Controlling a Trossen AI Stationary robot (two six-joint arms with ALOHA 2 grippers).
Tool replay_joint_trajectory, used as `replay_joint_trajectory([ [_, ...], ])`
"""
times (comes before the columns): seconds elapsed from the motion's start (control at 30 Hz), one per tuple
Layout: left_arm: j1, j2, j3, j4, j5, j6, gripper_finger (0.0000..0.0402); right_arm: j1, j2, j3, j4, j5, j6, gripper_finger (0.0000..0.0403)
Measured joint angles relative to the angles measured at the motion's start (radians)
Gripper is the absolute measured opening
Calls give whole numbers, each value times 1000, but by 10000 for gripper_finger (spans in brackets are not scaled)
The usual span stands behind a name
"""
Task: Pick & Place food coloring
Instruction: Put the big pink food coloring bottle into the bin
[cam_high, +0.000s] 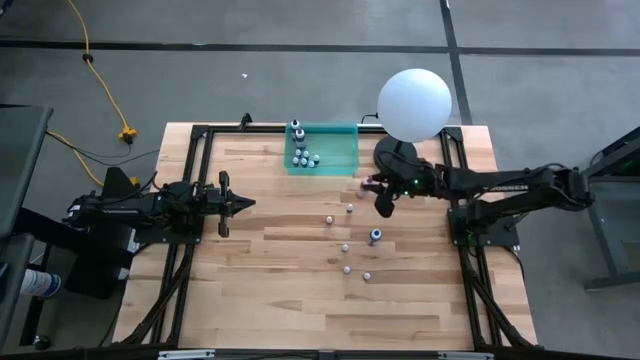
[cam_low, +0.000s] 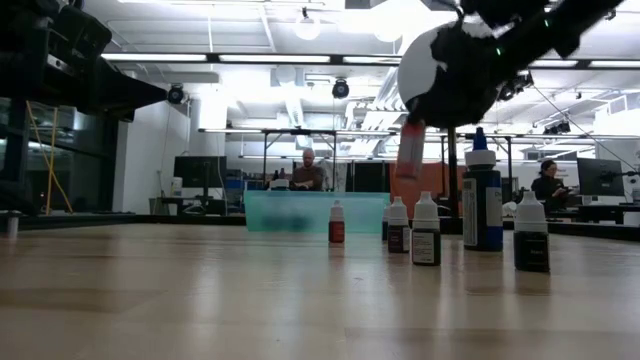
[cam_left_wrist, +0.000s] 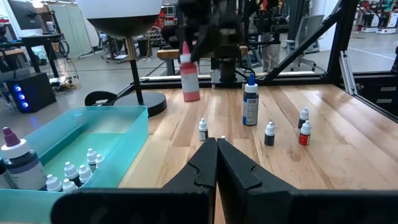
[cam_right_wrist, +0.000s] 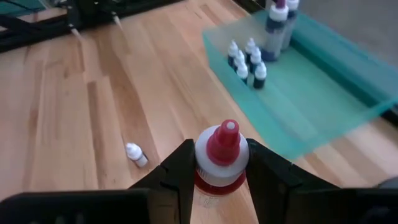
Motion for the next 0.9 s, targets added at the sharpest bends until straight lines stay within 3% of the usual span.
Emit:
replay_joint_trajectory([
  [0.23,0,0,0,0,0,0,0,29,51,237,-269,10,-73,110],
  [0.43,0,0,0,0,0,0,0,49,175,456,-439,-26,-130,110],
  [0.7,0,0,0,0,0,0,0,56,426,751,-507,-71,-204,110],
  [0.9,0,0,0,0,0,0,0,44,593,927,-522,-2,-145,110],
])
